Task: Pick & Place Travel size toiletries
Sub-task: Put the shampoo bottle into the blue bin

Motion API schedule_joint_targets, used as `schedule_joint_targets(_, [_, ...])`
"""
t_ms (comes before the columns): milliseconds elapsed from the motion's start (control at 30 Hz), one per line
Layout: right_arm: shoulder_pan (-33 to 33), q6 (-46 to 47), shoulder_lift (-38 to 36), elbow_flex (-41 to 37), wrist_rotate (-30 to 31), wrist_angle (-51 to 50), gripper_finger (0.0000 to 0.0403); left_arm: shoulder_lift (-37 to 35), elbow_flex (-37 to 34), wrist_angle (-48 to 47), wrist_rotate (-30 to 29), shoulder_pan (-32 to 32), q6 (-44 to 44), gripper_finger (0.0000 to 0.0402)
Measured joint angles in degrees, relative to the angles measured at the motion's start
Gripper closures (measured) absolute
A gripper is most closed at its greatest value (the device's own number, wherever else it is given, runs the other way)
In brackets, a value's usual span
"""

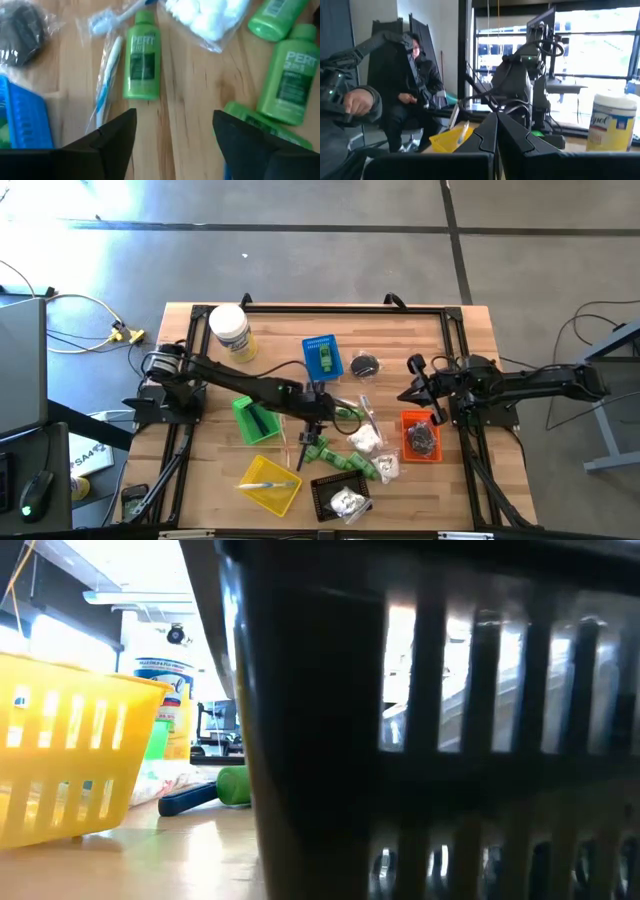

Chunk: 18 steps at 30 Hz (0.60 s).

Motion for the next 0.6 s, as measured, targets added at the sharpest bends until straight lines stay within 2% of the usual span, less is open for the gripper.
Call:
schedule_joint_targets(167, [0.0, 0.71, -1.44, 0.0, -1.49, -3.03, 0.0399, 0.89, 4.58, -1.32, 3.03, 0.04, 0.36, 0.0126])
schedule_joint_targets(433, [0.0, 0.71, -1.37, 0.0, -1.44, -3.82, 0.04, 8.22, 10.49, -1.54, 10.52, 3.92, 2.79, 0.0125])
schedule_joint_targets(600, [0.0, 0.66, -1.38, 0.0, -1.31, -4.97, 0.0398, 11.94, 12.9, -1.74, 9.96, 5.81, 3.53, 0.0125])
